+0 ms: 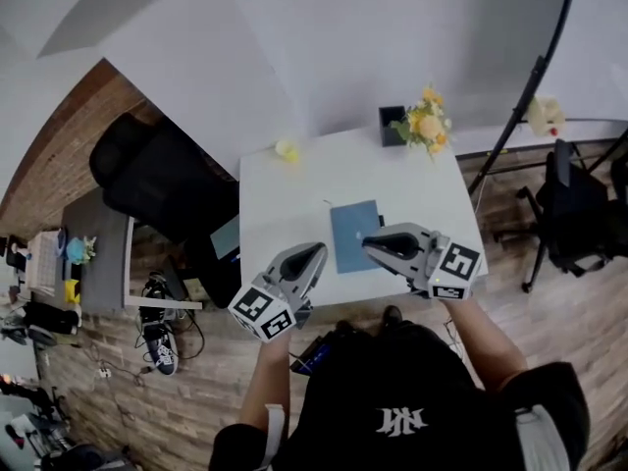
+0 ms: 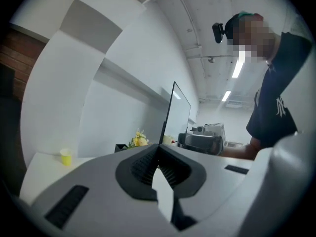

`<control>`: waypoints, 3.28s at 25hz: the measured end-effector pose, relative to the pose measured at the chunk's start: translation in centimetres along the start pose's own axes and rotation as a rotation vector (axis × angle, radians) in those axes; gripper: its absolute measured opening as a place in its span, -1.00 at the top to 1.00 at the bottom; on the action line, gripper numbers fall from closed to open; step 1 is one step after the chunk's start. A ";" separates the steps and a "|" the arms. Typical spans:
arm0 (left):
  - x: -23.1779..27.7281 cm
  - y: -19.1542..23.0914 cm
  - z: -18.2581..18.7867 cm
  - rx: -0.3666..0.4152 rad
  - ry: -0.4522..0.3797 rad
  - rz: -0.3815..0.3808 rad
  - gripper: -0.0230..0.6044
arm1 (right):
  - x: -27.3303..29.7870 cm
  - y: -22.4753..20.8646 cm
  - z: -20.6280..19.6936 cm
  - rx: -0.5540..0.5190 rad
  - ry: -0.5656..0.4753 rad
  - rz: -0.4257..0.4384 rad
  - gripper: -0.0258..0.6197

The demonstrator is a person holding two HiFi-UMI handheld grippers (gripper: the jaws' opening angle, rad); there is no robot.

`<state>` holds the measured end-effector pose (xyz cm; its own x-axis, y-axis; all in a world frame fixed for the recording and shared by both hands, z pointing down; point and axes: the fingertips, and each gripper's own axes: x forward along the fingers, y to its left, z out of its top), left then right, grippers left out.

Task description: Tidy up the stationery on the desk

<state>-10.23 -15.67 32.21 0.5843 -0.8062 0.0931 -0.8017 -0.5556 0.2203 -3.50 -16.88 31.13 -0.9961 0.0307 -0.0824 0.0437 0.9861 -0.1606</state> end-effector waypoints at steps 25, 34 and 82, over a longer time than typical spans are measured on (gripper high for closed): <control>-18.2 -18.9 -10.4 -0.138 -0.003 -0.307 0.92 | -3.9 26.6 -8.8 0.012 0.093 -0.162 0.77; -18.9 -21.3 -10.4 -0.118 -0.012 -0.295 0.92 | -4.6 28.8 -5.7 -0.044 0.074 -0.129 0.77; -22.2 -39.0 -13.7 0.002 0.083 -0.111 0.92 | -19.1 41.0 -9.0 0.025 0.064 -0.065 0.79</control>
<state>9.80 26.69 34.85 0.6779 -0.7200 0.1487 -0.7317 -0.6412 0.2315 16.63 24.47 34.99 -0.9997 -0.0221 -0.0085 -0.0201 0.9820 -0.1878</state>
